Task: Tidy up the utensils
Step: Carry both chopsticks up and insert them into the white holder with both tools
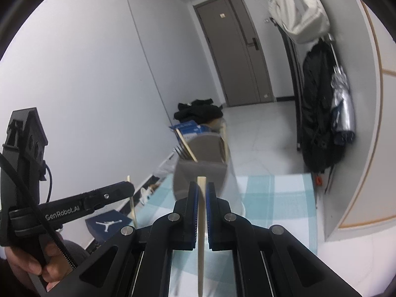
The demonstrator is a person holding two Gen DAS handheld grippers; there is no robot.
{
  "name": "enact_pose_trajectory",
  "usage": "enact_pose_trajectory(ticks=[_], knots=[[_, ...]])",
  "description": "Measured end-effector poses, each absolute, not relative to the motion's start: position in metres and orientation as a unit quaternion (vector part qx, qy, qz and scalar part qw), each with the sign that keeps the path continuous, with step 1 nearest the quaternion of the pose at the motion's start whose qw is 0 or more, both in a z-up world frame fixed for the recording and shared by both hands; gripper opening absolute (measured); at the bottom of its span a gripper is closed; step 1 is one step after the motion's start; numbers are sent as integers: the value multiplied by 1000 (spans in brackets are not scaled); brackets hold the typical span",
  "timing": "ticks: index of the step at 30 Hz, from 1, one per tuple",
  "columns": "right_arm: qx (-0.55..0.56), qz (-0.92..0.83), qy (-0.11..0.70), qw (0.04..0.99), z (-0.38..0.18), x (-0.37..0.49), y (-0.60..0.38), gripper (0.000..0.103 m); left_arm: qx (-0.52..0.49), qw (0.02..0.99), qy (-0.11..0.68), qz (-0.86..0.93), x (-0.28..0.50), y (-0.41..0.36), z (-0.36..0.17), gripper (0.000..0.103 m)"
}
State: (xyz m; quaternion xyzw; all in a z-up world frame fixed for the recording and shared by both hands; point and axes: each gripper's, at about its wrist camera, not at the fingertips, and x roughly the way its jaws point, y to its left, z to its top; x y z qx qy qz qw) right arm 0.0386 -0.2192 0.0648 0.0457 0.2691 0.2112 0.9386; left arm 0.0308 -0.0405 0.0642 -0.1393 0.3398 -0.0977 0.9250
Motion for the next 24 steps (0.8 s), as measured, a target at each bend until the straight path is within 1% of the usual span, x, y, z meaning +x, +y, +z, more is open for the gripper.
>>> enact_pose_trajectory(ticks=[9, 18, 24], knots=[[37, 234, 249, 939, 101, 50, -201, 5, -144, 927, 332, -99, 51, -33, 89, 1], [42, 245, 215, 944, 142, 79, -198, 5, -152, 939, 290, -100, 76, -29, 126, 1], [47, 245, 183, 951, 168, 104, -202, 5, -180, 943, 260, -98, 99, -22, 137, 1]])
